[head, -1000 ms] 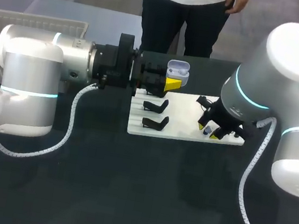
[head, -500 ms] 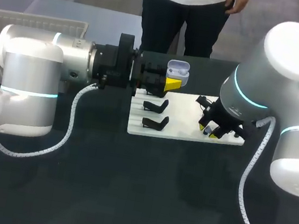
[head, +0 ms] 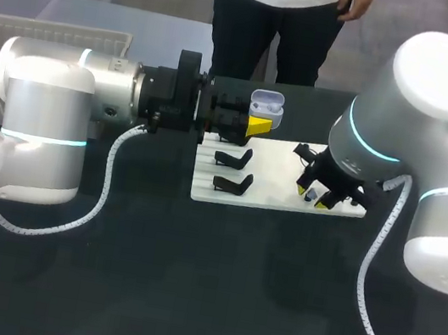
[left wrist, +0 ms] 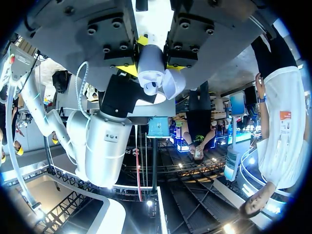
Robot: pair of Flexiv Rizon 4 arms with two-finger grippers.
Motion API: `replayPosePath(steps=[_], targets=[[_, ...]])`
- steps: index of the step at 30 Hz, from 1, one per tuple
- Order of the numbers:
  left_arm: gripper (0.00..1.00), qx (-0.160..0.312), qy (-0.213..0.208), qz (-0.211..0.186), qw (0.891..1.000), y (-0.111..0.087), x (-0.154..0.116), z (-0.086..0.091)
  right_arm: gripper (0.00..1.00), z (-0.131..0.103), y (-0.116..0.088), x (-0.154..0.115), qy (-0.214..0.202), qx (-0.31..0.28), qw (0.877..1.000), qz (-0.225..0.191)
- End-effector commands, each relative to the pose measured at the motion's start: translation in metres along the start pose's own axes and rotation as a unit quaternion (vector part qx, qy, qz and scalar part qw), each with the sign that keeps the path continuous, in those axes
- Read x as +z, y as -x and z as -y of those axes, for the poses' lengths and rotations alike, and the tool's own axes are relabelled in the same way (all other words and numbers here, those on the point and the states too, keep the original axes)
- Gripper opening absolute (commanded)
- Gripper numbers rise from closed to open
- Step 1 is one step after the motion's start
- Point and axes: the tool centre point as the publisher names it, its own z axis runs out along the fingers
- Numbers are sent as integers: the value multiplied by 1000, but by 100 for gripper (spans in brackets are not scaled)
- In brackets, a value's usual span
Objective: Pick up each earbud case from the left stands, insert the matching earbuds, close the lid, and place the case in the box.
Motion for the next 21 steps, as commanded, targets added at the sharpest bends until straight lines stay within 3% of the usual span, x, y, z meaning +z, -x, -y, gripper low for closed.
replayPosePath(steps=[1,4,8,11,21], targets=[[0,2,2,3,1000,-1,0,1,31,1,-1,-1,-1,2,1000,2],[0,2,2,3,1000,-1,0,1,22,2,-1,-1,-1,3,1000,2],[0,2,2,3,1000,-1,0,1,18,2,-1,-1,-1,5,1000,2],[0,2,2,3,1000,-1,0,1,0,2,-2,-1,-3,4,1000,3],[0,2,2,3,1000,-1,0,1,0,1,-1,-24,-8,1,1000,0]])
